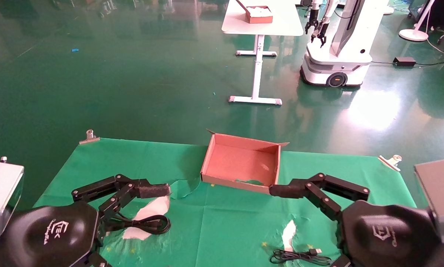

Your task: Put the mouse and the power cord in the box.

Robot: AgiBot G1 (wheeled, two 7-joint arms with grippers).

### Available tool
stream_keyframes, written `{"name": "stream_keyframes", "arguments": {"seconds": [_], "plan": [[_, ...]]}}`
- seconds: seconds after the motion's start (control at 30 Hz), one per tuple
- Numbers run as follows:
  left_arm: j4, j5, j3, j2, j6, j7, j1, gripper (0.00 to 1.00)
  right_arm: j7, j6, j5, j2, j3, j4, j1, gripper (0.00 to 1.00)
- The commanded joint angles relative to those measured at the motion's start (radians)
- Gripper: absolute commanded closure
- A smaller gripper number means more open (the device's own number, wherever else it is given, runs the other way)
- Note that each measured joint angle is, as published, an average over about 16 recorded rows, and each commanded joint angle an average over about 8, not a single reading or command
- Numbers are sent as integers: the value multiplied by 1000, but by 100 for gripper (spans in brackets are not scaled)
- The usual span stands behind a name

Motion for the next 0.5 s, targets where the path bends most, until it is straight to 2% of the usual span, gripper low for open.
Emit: {"name": "stream_keyframes", "arguments": {"seconds": [0.03, 0.5], "plan": [[0, 0, 0, 0, 0, 0, 0, 0, 0, 0, 0, 0, 0, 0, 0, 0], [0, 0, 0, 0, 0, 0, 0, 0, 0, -1, 1, 1, 0, 1, 0, 0]]}}
